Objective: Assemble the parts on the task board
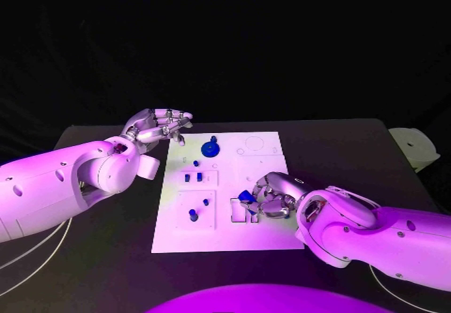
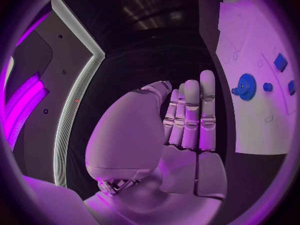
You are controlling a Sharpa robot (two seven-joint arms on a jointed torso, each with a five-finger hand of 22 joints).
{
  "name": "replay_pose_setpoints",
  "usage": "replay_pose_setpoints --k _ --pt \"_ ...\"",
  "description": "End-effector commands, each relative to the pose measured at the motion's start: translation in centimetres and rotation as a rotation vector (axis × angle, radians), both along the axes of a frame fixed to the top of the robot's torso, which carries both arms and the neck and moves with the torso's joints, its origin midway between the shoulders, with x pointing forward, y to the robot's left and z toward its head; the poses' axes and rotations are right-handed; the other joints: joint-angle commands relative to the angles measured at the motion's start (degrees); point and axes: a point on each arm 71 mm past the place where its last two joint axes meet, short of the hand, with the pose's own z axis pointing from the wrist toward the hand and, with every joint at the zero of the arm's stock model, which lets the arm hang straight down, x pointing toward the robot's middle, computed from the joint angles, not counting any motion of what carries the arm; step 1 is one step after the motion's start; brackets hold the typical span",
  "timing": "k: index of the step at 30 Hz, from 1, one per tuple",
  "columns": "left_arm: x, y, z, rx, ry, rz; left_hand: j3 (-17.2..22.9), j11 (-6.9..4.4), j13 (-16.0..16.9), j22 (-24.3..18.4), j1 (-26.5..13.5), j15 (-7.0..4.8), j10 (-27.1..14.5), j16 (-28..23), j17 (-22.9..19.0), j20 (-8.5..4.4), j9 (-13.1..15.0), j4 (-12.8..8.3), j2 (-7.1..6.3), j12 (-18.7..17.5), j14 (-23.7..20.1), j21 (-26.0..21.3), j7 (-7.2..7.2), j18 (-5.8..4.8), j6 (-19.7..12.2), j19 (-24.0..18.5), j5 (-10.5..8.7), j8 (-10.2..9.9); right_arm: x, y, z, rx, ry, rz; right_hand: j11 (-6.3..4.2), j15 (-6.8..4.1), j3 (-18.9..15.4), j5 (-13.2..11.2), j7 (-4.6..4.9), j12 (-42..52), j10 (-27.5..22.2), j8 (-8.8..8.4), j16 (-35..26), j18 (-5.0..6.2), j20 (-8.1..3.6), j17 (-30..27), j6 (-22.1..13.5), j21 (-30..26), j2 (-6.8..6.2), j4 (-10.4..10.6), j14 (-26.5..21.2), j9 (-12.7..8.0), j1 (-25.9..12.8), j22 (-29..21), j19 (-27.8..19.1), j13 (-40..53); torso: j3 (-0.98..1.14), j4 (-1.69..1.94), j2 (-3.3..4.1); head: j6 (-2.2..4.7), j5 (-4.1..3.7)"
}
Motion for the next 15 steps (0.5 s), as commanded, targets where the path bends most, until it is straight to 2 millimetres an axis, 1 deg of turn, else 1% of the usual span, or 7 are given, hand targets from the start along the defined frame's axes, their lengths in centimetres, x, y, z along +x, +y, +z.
replay_pose_setpoints --k 1,2,6,10,15 --pt "-0.1 -0.34 0.08 -0.014 0.0 -0.021 0.43 0.15 0.08 -0.09 -0.65 -0.18 -0.42 -0.23 -0.05 0.0 -0.09 -0.03 0.0 0.3 -0.41 -0.32 -0.01 0.38 -0.48 0.1 0.3 0.31 -0.23 0.59 -0.9 -0.014 0.094 0.037 -0.5 -0.56 0.23 -0.74 -4.62 0.16 4.81 1.33 0.44 -0.38 -0.54 12.76 5.04 0.25 0.29 0.19 5.63 2.52 -1.86 15.08 6.09 13.11 0.0 0.08 0.03 -0.14 0.1" --pt "-0.11 -0.35 0.08 -0.014 0.001 -0.022 0.43 0.15 0.08 -0.09 -0.65 -0.18 -0.42 -0.23 -0.05 0.0 -0.09 -0.03 0.0 0.3 -0.41 -0.32 -0.01 0.38 -0.48 0.1 0.3 0.31 -0.22 0.72 -1.02 -0.016 0.102 0.039 -0.54 -0.59 0.23 -0.87 -4.66 0.23 4.85 1.39 0.5 -0.38 -0.56 12.97 5.14 0.25 0.35 0.19 5.67 2.56 -2.25 15.08 6.09 13.17 -0.01 0.01 0.03 -0.18 0.16" --pt "-0.13 -0.37 0.08 -0.014 0.002 -0.023 0.43 0.15 0.08 -0.09 -0.65 -0.18 -0.42 -0.23 -0.05 0.0 -0.09 -0.03 0.0 0.3 -0.41 -0.32 -0.01 0.38 -0.48 0.1 0.3 0.31 -0.08 0.95 -1.29 -0.023 0.11 0.04 -0.93 -0.86 0.33 -1.23 -5.16 0.84 5.19 2.24 0.52 -0.38 -0.76 13.02 6.36 0.25 0.52 0.13 5.67 2.97 -3.54 15.08 6.09 13.67 -0.05 -0.01 0.01 -0.28 0.23" --pt "-0.14 -0.38 0.08 -0.014 0.002 -0.024 0.43 0.15 0.08 -0.09 -0.65 -0.18 -0.42 -0.23 -0.05 0.0 -0.09 -0.03 0.0 0.3 -0.41 -0.32 -0.01 0.38 -0.48 0.1 0.3 0.31 0.14 1.04 -1.46 -0.028 0.107 0.036 -1.0 -0.93 0.36 -1.27 -5.24 0.86 5.2 2.37 0.53 -0.38 -0.81 13.07 6.51 0.25 0.55 0.15 5.68 3.04 -3.77 15.08 6.09 13.69 0.0 -0.06 0.0 -0.36 0.27" --pt "-0.15 -0.39 0.07 -0.014 0.003 -0.025 0.43 0.15 0.08 -0.09 -0.65 -0.18 -0.42 -0.23 -0.05 0.0 -0.09 -0.03 0.0 0.3 -0.41 -0.32 -0.01 0.38 -0.48 0.1 0.3 0.31 0.45 1.01 -1.53 -0.037 0.087 0.028 -1.17 -1.09 0.33 -1.41 -5.43 0.9 5.23 2.72 0.53 -0.38 -0.95 13.08 6.85 0.25 0.55 0.18 5.68 3.23 -4.49 15.08 6.09 13.74 0.03 -0.01 0.03 -0.4 0.34"
